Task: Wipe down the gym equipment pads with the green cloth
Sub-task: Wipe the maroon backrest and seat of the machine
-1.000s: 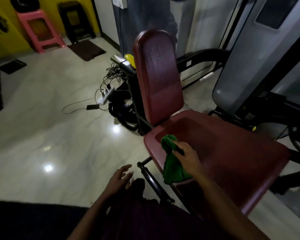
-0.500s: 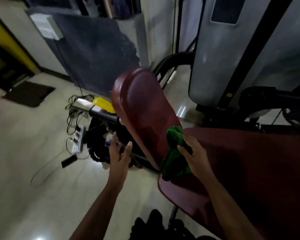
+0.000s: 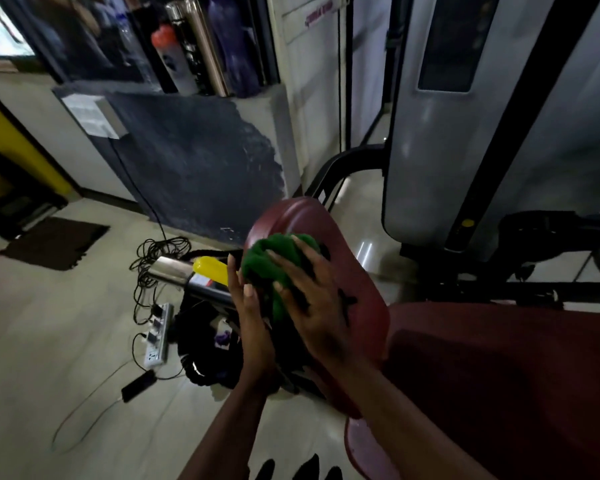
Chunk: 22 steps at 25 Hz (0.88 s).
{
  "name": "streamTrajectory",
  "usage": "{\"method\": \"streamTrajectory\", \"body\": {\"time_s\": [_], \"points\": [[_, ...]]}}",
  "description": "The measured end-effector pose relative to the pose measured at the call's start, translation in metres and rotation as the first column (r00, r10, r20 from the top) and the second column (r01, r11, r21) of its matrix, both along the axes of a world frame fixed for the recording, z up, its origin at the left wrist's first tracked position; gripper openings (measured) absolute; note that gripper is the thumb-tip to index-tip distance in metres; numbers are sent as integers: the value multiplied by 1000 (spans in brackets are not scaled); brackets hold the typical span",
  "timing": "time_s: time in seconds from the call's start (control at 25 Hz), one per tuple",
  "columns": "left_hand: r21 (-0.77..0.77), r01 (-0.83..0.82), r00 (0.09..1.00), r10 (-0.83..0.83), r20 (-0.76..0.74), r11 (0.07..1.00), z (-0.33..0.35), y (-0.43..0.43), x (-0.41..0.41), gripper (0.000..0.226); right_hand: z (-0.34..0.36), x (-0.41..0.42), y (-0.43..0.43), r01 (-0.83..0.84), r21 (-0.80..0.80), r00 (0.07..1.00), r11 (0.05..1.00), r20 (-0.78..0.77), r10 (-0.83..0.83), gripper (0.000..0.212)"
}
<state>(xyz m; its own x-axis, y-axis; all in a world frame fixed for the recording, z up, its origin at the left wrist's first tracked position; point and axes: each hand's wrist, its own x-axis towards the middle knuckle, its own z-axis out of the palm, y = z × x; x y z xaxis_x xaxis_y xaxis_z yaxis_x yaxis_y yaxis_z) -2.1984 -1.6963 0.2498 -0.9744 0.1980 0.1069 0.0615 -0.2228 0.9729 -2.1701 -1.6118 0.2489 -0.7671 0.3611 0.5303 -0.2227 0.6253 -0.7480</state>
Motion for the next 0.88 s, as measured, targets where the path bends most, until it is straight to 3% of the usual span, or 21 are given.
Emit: {"method": "streamTrajectory", "body": {"time_s": [0.08,0.2,0.44,0.6,0.8,0.88], "points": [[21,-2,999,1,44,1000,-3,1,-4,72,-5,-20,-16,117,154,991,981,42,-125,45],[23,-1,1000,1,17,1000,-4,3,-5,77,-2,-37,-16,230,170,969,958,50,-242,45],[-24,-104,995,104,-8,994,-5,13,-20,80,23,-83,24,233,21,970,972,63,-234,47],[-164,-200,979,205,14,966,5,23,-34,123,20,-104,55,318,-155,944,935,141,-297,69],[-182,-131,991,129,-21,975,-4,18,-18,83,1,-102,76,401,-295,901,867,296,-316,85],[-191,-101,995,102,-6,976,-5,14,-15,75,-10,-96,79,434,-373,885,820,346,-311,79]]}}
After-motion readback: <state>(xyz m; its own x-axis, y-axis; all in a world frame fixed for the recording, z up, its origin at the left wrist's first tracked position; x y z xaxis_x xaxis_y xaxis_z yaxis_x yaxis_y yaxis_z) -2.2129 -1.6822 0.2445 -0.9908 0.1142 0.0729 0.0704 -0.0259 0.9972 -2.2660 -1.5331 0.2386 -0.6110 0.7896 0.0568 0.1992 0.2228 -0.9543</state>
